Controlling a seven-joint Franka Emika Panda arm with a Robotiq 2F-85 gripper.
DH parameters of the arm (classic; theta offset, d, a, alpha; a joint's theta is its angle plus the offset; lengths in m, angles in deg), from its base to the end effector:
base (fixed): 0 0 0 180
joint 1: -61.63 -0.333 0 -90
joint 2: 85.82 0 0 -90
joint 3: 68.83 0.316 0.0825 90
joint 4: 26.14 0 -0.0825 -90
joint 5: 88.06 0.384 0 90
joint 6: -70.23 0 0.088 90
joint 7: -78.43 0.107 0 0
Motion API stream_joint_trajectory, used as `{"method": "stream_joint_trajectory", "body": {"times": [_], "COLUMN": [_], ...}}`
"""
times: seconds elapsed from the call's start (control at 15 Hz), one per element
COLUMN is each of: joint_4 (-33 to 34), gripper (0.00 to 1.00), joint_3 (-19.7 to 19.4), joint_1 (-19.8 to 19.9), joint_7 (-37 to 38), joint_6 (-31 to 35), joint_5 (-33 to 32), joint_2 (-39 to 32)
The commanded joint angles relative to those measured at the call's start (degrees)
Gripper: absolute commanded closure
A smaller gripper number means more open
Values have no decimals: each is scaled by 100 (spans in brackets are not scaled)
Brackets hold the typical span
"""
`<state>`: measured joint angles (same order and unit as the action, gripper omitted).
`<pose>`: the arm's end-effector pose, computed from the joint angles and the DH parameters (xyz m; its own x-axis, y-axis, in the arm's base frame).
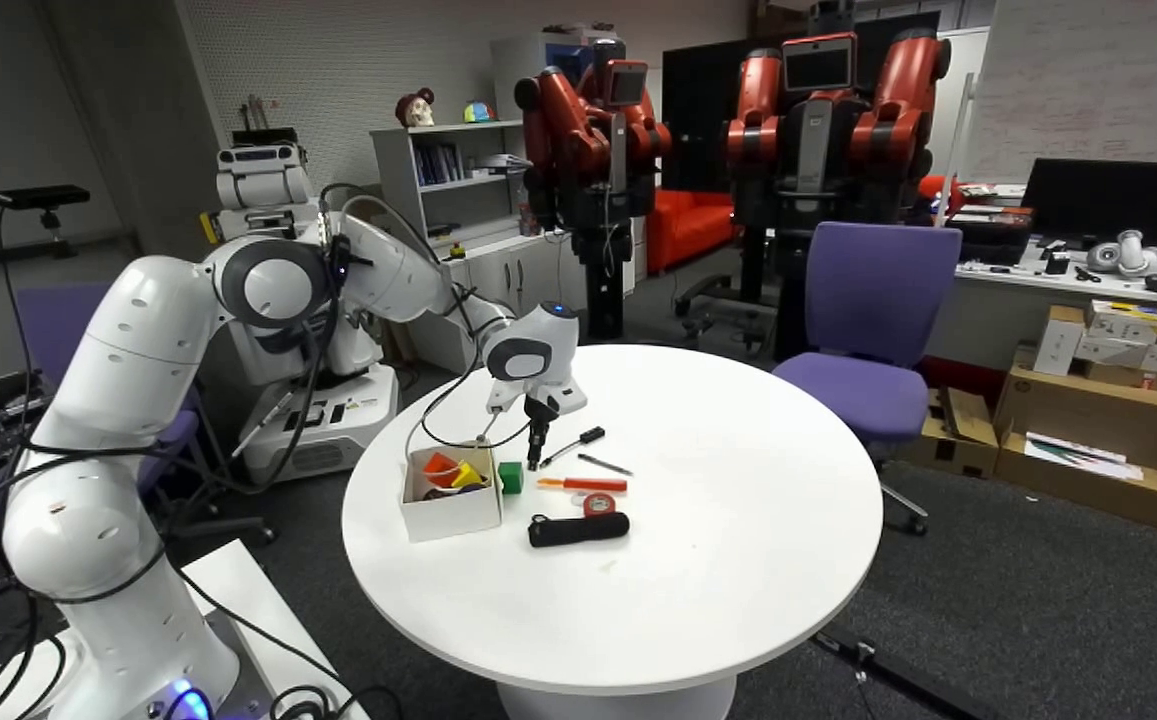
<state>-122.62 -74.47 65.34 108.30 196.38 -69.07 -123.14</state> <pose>0.6598 -0.0910 0.2127 0.6283 -0.7485 -0.2124 -0.7748 -0.6266 -0.0840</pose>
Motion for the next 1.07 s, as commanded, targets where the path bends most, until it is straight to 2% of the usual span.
{"method": "stream_joint_trajectory", "body": {"times": [0.0, 1.0], "joint_4": [273, 840], "gripper": [0, 0], "joint_3": [60, 210], "joint_1": [52, 64], "joint_7": [0, -142], "joint_6": [-72, -898], "joint_5": [116, 114], "joint_2": [-238, -763]}}
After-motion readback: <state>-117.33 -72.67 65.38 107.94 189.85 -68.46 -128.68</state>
